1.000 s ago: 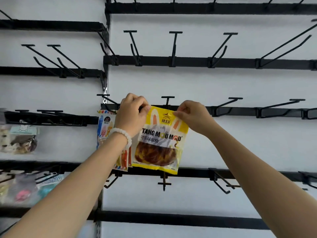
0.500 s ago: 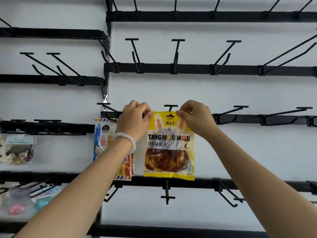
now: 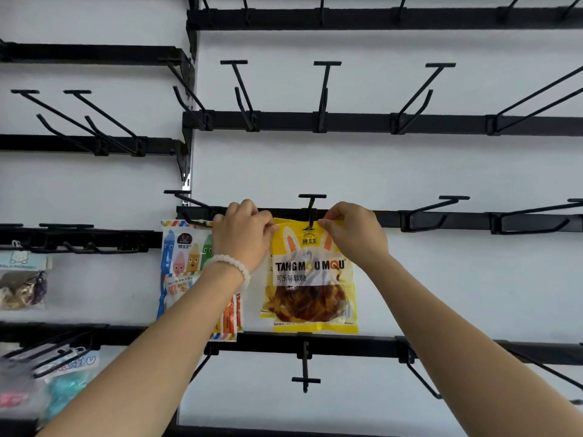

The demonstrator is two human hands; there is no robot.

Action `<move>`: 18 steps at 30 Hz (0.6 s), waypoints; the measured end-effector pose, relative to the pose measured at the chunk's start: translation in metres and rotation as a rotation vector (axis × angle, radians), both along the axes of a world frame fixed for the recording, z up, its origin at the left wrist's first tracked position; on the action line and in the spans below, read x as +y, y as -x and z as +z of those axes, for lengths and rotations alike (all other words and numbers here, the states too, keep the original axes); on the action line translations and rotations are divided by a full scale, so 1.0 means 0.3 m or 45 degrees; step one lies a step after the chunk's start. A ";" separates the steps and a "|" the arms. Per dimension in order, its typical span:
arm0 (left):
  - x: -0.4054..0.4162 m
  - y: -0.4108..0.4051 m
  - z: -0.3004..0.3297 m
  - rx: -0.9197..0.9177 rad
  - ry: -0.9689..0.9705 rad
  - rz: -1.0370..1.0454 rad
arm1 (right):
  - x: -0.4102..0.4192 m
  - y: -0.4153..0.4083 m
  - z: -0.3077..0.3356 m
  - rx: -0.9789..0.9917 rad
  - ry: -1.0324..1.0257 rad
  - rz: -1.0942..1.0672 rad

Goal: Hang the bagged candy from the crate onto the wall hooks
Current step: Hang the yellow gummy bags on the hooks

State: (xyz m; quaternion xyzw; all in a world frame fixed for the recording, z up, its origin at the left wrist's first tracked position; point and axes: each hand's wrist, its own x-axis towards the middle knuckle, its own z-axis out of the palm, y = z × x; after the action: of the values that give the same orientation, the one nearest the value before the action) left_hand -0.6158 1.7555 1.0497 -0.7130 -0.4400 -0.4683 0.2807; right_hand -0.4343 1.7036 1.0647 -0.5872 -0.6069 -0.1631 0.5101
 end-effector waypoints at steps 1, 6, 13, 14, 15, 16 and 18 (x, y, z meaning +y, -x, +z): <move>0.005 -0.004 0.002 0.011 0.003 0.018 | 0.008 -0.003 0.001 -0.011 -0.008 -0.016; -0.001 0.000 0.007 0.033 0.012 0.030 | 0.010 -0.014 -0.018 -0.166 -0.103 -0.105; -0.126 0.042 -0.076 0.087 -0.232 -0.042 | -0.100 -0.024 -0.173 -0.393 -0.230 -0.162; -0.152 0.049 -0.108 0.113 -0.250 -0.053 | -0.122 -0.018 -0.213 -0.438 -0.242 -0.167; -0.177 0.055 -0.140 0.136 -0.258 -0.067 | -0.143 -0.013 -0.246 -0.475 -0.254 -0.176; -0.205 0.060 -0.180 0.157 -0.249 -0.088 | -0.168 -0.005 -0.286 -0.504 -0.250 -0.186; -0.260 0.065 -0.264 0.194 -0.191 -0.137 | -0.218 0.012 -0.362 -0.556 -0.220 -0.196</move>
State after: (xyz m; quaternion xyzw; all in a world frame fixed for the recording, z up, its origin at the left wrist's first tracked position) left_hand -0.6354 1.6776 0.9703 -0.7461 -0.3423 -0.4587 0.3403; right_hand -0.4380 1.6383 0.9560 -0.5369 -0.6401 -0.3759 0.4009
